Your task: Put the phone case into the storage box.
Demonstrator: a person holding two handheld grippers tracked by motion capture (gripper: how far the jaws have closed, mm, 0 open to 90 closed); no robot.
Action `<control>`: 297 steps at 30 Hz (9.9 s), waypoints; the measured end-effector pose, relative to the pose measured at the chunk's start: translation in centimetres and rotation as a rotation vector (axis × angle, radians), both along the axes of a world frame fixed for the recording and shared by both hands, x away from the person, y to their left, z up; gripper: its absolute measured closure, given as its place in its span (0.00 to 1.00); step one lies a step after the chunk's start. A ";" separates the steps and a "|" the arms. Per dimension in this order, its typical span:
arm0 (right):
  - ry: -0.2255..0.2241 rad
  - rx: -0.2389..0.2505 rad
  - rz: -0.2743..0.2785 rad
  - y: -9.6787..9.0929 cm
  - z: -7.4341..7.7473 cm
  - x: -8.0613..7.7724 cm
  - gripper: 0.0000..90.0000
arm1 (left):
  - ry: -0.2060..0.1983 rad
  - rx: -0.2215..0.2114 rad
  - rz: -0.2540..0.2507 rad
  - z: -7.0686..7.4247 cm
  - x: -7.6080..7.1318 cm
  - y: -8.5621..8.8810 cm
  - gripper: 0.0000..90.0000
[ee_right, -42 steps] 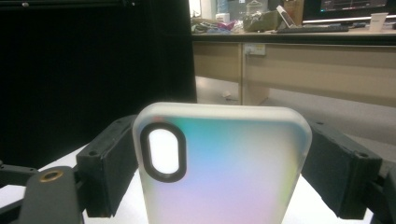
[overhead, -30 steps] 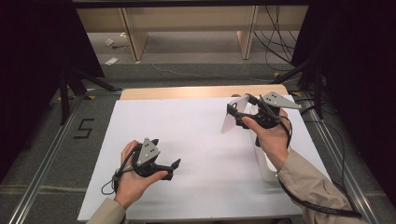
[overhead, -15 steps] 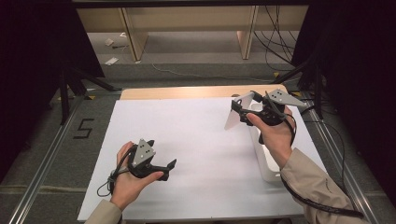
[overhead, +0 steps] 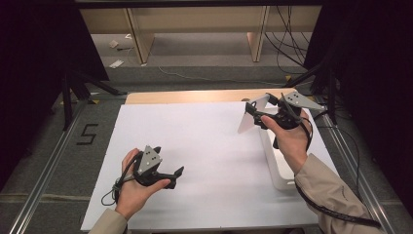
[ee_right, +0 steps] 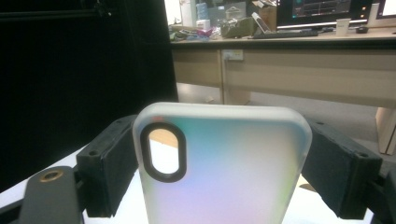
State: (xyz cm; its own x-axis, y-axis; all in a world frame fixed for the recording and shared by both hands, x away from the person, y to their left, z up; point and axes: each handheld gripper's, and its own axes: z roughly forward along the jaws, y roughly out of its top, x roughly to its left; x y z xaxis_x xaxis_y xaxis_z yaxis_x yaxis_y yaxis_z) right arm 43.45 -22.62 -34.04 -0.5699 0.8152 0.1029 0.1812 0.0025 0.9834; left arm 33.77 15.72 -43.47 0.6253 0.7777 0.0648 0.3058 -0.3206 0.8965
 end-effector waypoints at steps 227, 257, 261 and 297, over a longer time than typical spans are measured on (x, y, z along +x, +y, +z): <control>0.071 -0.117 -0.286 -6.9 -0.3 4.4 0.20 | -0.009 -0.007 0.022 -0.1 0.3 0.3 0.03; 0.084 -0.137 -0.291 -7.0 -0.3 5.2 0.20 | -0.007 -0.006 0.022 -0.1 0.4 0.2 0.03; 0.085 -0.138 -0.290 -7.0 -0.3 5.3 0.20 | -0.006 -0.005 0.021 -0.2 0.4 0.2 0.03; 0.097 -0.163 -0.292 -6.5 -0.7 6.5 0.20 | -0.005 -0.005 0.023 -0.2 0.4 0.2 0.04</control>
State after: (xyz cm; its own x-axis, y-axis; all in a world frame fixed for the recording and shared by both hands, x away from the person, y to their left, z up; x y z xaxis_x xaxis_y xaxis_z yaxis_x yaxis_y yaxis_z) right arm 49.92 -29.09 -34.71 -0.3043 0.9526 0.0000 0.2898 0.0926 0.9526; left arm 34.17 15.97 -43.66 0.6072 0.7920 0.0637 0.3084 -0.3088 0.8997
